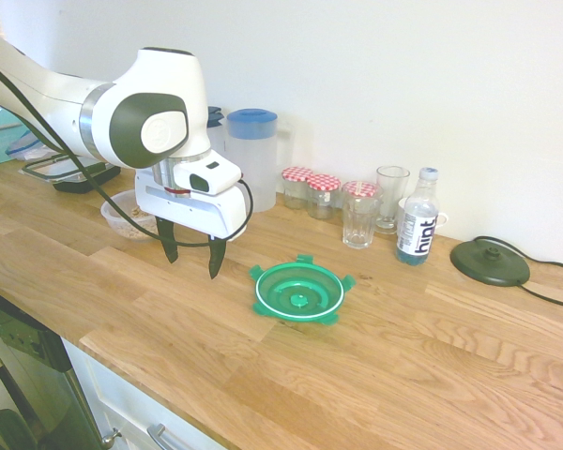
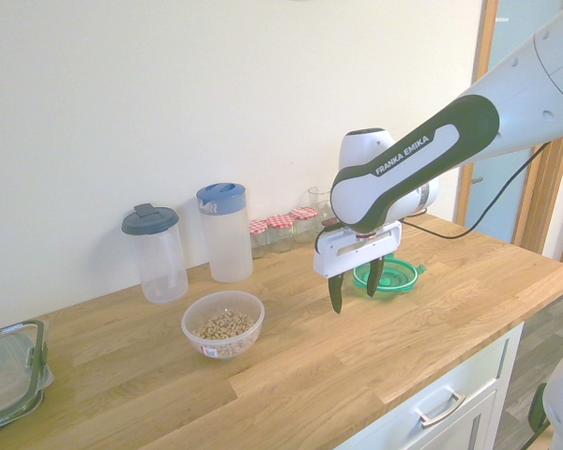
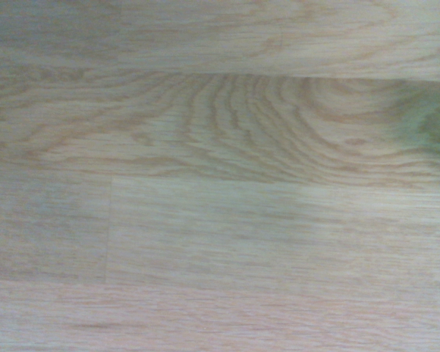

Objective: Cover the lid of food container

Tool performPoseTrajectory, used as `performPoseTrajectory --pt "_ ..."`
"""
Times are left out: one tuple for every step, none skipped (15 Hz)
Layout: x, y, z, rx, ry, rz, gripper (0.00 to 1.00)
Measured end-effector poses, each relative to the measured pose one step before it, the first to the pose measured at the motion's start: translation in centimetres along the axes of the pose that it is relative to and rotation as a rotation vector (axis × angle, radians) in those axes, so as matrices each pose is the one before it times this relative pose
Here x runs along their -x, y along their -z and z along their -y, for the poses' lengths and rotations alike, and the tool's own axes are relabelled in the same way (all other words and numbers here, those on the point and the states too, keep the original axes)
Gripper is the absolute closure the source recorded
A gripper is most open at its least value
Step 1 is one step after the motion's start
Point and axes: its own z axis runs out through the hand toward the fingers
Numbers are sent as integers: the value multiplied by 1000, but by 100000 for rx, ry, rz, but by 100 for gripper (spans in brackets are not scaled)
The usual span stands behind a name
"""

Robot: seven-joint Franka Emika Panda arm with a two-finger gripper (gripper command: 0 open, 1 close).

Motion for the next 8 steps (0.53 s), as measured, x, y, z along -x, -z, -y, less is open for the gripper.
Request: performPoseTrajectory --pt "-15 -5 -13 47 -1 -28 0" --pt "-101 -20 -85 65 -97 -1 0" --pt "-135 103 -56 -258 796 482 0" --pt "-398 396 -97 -1129 1330 1339 0" --pt "-752 853 -143 -2001 1775 1991 0" --pt "-1094 1323 -368 -2489 2515 3144 0" --pt "-1129 1585 -530 -2542 2524 3561 0" --pt "-1152 1731 -775 -2983 2124 3393 0"
